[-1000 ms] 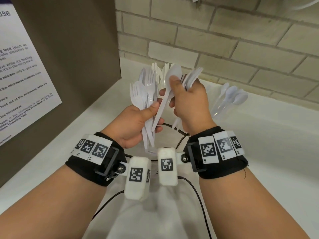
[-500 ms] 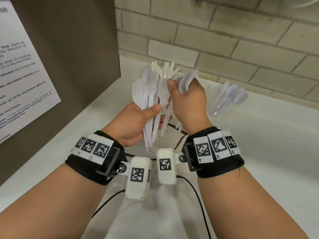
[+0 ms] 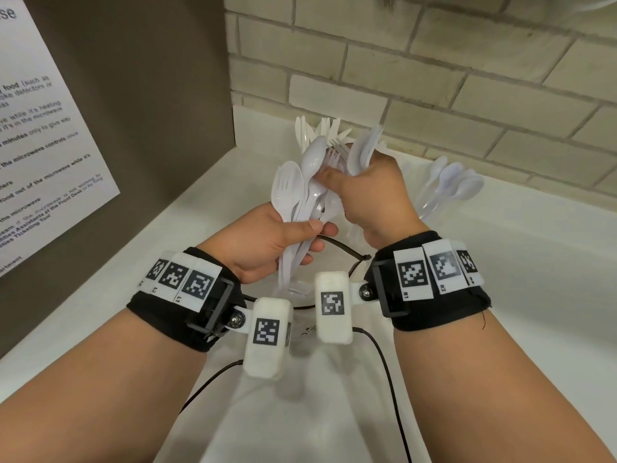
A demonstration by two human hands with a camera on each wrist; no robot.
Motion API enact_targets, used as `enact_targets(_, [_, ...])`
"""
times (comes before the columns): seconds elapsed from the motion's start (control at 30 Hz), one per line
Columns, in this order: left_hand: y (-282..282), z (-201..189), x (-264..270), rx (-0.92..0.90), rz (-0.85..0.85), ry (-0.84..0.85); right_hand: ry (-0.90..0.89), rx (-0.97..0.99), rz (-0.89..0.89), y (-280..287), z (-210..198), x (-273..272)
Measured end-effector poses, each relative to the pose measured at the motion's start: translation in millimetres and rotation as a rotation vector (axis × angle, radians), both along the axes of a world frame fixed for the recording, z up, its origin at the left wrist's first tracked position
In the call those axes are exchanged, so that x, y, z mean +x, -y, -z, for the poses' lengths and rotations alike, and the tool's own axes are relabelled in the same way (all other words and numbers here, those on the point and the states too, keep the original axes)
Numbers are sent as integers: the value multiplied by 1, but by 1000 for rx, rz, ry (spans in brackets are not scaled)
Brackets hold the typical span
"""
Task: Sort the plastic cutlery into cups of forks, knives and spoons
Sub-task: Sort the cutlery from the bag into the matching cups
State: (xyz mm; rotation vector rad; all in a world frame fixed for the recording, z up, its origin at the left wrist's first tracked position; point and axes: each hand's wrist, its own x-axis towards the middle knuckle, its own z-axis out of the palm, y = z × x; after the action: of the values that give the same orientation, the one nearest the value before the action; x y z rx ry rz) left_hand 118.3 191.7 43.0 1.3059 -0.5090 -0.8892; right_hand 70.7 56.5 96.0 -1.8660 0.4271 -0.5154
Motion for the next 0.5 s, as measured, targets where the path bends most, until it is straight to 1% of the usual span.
enact_targets(0.1, [0, 2, 1, -16, 11, -34, 8, 49, 27, 4, -2, 0])
enact_targets(0.27, [2, 8, 2, 6, -14, -59, 106, 42, 97, 11, -9, -1])
enact_targets(0.4, [3, 8, 3, 61, -55, -61, 274, 151, 183, 11, -18, -1])
enact_targets(0.5, [5, 7, 3, 60, -105, -117, 413, 192, 236, 11, -25, -2])
